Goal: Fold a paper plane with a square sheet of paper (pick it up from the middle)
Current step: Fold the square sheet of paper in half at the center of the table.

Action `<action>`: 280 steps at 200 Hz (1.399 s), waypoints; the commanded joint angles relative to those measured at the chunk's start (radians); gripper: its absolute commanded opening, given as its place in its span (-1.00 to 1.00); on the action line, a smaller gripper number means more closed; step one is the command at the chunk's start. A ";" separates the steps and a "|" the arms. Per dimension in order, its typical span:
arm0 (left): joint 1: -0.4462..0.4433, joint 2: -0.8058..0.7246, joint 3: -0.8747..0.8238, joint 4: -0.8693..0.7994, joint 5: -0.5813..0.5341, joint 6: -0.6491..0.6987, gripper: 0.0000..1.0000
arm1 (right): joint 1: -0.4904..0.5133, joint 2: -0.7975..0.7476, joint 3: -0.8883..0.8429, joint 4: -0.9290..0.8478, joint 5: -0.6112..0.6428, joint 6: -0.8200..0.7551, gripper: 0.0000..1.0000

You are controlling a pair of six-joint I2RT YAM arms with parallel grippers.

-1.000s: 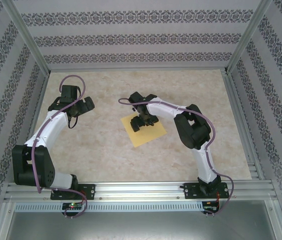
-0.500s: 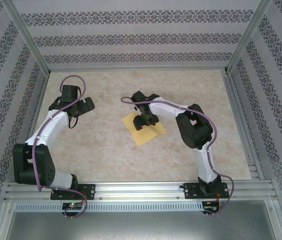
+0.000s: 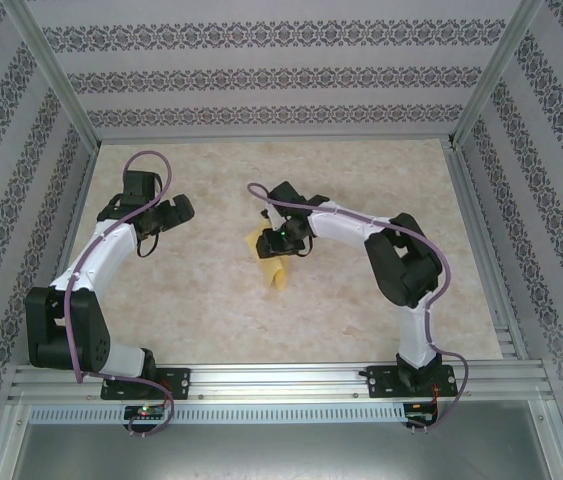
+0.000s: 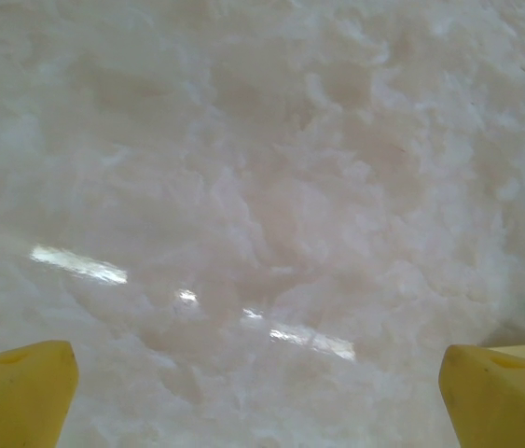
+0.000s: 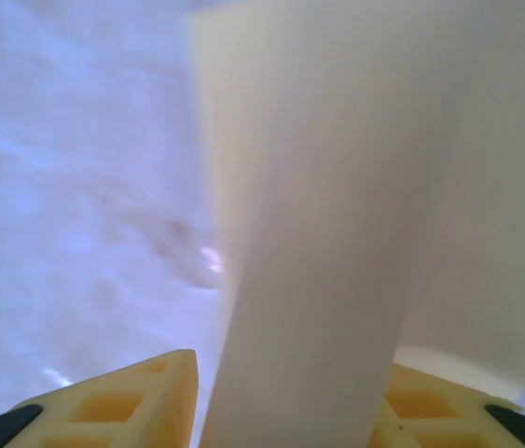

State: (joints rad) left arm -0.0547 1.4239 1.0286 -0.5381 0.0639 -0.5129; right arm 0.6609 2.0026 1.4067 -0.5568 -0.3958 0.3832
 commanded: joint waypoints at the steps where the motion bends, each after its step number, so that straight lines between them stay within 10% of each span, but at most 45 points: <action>1: -0.010 0.002 -0.038 0.070 0.118 -0.036 0.99 | -0.009 -0.076 -0.063 0.328 -0.223 0.172 -0.21; 91: -0.075 0.050 -0.147 0.261 0.299 -0.113 0.77 | -0.075 -0.029 -0.161 0.349 -0.106 0.180 -0.27; 167: -0.167 0.112 -0.122 0.303 0.296 -0.133 0.77 | -0.099 -0.055 -0.132 0.106 0.185 0.001 0.28; 280: -0.294 0.223 -0.057 0.349 0.307 -0.172 0.72 | -0.170 -0.068 -0.124 0.018 0.146 -0.096 0.48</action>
State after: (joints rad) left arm -0.3187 1.6211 0.9356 -0.2455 0.3550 -0.6571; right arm 0.5095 1.9533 1.2640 -0.4919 -0.2607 0.3286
